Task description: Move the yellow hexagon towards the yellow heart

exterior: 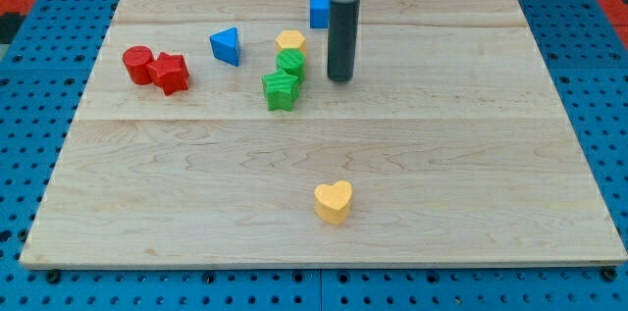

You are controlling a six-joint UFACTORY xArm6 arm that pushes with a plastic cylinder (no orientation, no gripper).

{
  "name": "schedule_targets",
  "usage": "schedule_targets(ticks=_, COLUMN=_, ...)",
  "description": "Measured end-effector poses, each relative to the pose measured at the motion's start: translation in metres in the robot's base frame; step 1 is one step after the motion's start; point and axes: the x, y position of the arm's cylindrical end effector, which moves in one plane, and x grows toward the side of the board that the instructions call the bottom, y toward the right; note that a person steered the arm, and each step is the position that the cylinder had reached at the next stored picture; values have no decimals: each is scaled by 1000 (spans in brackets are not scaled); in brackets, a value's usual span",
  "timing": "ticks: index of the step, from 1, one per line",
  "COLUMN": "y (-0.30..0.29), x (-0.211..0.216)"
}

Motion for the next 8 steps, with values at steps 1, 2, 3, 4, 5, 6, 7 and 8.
schedule_targets(ticks=1, y=-9, x=-76)
schedule_targets(ticks=2, y=-57, x=-70)
schedule_targets(ticks=3, y=-78, x=-54)
schedule_targets(ticks=4, y=-87, x=-33)
schedule_targets(ticks=5, y=-26, x=0)
schedule_targets(ticks=6, y=2, x=37)
schedule_targets(ticks=7, y=18, x=39)
schedule_targets(ticks=8, y=81, x=23)
